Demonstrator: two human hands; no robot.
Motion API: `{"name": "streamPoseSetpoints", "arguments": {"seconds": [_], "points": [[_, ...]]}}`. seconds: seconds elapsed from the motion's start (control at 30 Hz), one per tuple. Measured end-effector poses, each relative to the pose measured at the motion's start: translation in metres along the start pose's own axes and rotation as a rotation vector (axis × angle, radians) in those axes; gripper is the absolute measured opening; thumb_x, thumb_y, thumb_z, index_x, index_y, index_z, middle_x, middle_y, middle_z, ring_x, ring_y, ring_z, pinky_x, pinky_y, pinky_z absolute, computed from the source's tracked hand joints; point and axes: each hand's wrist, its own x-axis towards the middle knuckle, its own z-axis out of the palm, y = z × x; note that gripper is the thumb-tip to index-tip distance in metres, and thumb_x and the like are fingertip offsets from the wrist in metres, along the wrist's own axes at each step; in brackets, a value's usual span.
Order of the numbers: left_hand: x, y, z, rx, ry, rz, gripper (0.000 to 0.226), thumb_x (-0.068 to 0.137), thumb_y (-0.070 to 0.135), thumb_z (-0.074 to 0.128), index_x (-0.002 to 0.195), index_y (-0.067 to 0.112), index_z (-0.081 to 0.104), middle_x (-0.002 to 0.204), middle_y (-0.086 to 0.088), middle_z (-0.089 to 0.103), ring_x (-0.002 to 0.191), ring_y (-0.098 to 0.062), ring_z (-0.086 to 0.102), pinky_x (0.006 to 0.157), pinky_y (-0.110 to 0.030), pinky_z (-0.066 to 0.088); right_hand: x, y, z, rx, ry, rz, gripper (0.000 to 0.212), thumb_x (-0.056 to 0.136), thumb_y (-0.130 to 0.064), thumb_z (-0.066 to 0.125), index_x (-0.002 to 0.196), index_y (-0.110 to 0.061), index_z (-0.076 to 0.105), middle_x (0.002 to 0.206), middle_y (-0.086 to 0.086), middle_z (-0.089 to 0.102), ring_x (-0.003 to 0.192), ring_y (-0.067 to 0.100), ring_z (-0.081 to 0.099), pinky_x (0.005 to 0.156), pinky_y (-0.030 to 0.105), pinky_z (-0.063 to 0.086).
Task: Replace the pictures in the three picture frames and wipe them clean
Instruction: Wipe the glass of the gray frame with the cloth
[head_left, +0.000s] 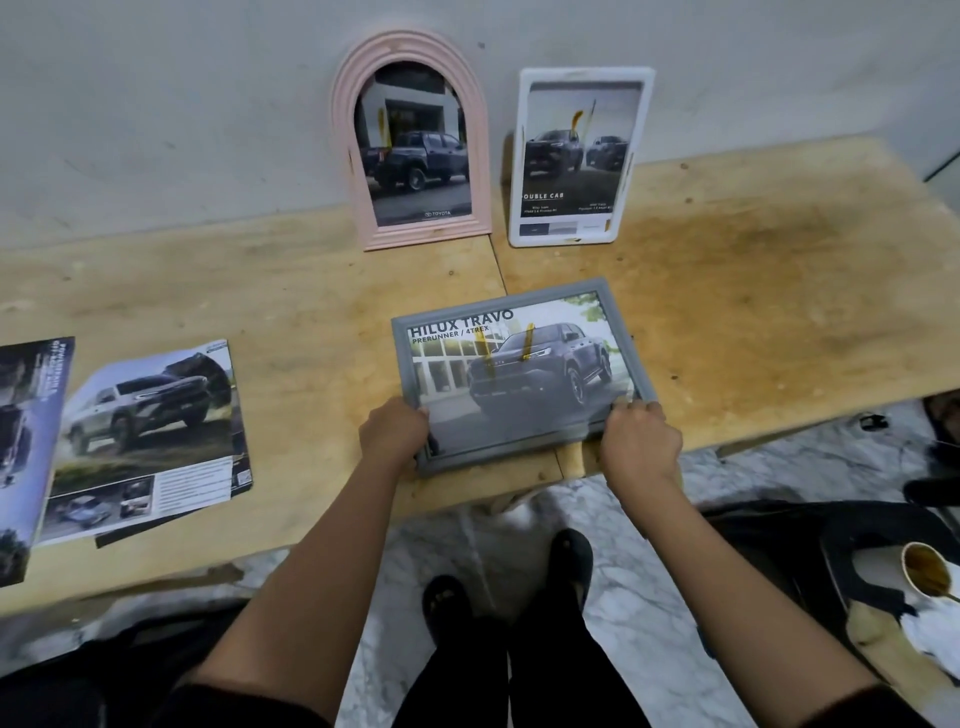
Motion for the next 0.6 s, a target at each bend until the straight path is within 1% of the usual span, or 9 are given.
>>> {"name": "streamPoseSetpoints", "arguments": {"seconds": [0.1,0.13,0.23,0.3,0.37,0.43,0.5,0.57,0.6], "points": [[-0.001,-0.001,-0.001,-0.025,-0.018,0.012,0.037,0.096,0.037,0.04,0.111,0.006,0.053,0.103,-0.016,0.066,0.079,-0.029,0.062,0.067,-0.03,0.04,-0.002,-0.005,-0.001,-0.002,0.014,0.013,0.035,0.092,-0.003,0.039,0.125,-0.003,0.051,0.114,0.01,0.06,0.11,0.023,0.054,0.074,0.036,0.054],[-0.002,-0.001,-0.002,-0.034,-0.017,0.012,0.037,0.096,0.037,0.04,0.112,0.007,0.053,0.103,-0.016,0.066,0.078,-0.029,0.062,0.067,-0.03,0.04,-0.005,-0.007,-0.002,0.004,0.018,0.006,0.034,0.092,-0.003,0.039,0.123,-0.003,0.052,0.114,0.01,0.06,0.111,0.023,0.054,0.073,0.035,0.052],[-0.004,-0.002,-0.002,-0.054,-0.006,0.016,0.038,0.096,0.037,0.041,0.116,0.008,0.053,0.108,-0.015,0.064,0.092,-0.032,0.063,0.07,-0.031,0.041,-0.013,-0.018,-0.005,0.001,0.022,-0.051,0.03,0.091,-0.003,0.039,0.118,-0.004,0.051,0.113,0.01,0.059,0.111,0.024,0.053,0.069,0.033,0.05],[-0.004,-0.002,-0.001,-0.072,-0.008,0.017,0.037,0.096,0.037,0.041,0.116,0.009,0.054,0.108,-0.015,0.065,0.092,-0.032,0.063,0.069,-0.031,0.041,-0.019,-0.026,-0.006,0.013,-0.009,-0.074,0.028,0.091,-0.004,0.04,0.117,-0.003,0.051,0.114,0.012,0.059,0.112,0.025,0.052,0.069,0.034,0.05],[-0.005,-0.002,-0.002,-0.088,-0.016,0.018,0.036,0.096,0.037,0.042,0.115,0.009,0.054,0.106,-0.014,0.066,0.089,-0.031,0.064,0.068,-0.03,0.041,-0.024,-0.031,-0.005,0.042,-0.024,-0.08,0.028,0.088,-0.005,0.049,0.115,-0.001,0.05,0.112,0.014,0.06,0.109,0.027,0.053,0.071,0.036,0.051],[-0.007,-0.002,-0.004,-0.096,-0.033,0.014,0.035,0.096,0.037,0.042,0.112,0.009,0.055,0.095,-0.012,0.067,0.074,-0.026,0.064,0.06,-0.028,0.04,-0.026,-0.035,-0.005,0.058,-0.033,-0.069,0.037,0.082,-0.009,0.061,0.116,0.0,0.05,0.111,0.014,0.06,0.107,0.028,0.054,0.074,0.039,0.054],[-0.009,-0.001,-0.006,-0.102,-0.048,0.007,0.033,0.097,0.036,0.041,0.108,0.008,0.055,0.079,-0.008,0.062,0.057,-0.019,0.058,0.049,-0.026,0.035,-0.03,-0.04,-0.007,0.082,-0.006,-0.067,0.042,0.074,-0.012,0.07,0.11,-0.001,0.053,0.104,0.013,0.062,0.1,0.027,0.057,0.071,0.04,0.055],[-0.01,0.0,-0.007,-0.108,-0.047,0.007,0.034,0.097,0.036,0.041,0.108,0.007,0.055,0.074,-0.006,0.06,0.055,-0.018,0.055,0.047,-0.026,0.032,-0.039,-0.051,-0.009,0.1,0.068,-0.103,0.039,0.067,-0.013,0.074,0.101,-0.004,0.057,0.093,0.011,0.064,0.088,0.024,0.06,0.062,0.035,0.055],[-0.01,0.0,-0.008,-0.109,-0.051,0.012,0.035,0.097,0.035,0.04,0.108,0.006,0.055,0.072,-0.006,0.059,0.055,-0.018,0.054,0.047,-0.026,0.032,-0.045,-0.06,-0.008,0.093,0.064,-0.166,0.033,0.071,-0.013,0.069,0.101,-0.006,0.057,0.092,0.009,0.063,0.087,0.023,0.06,0.06,0.033,0.054]]}}
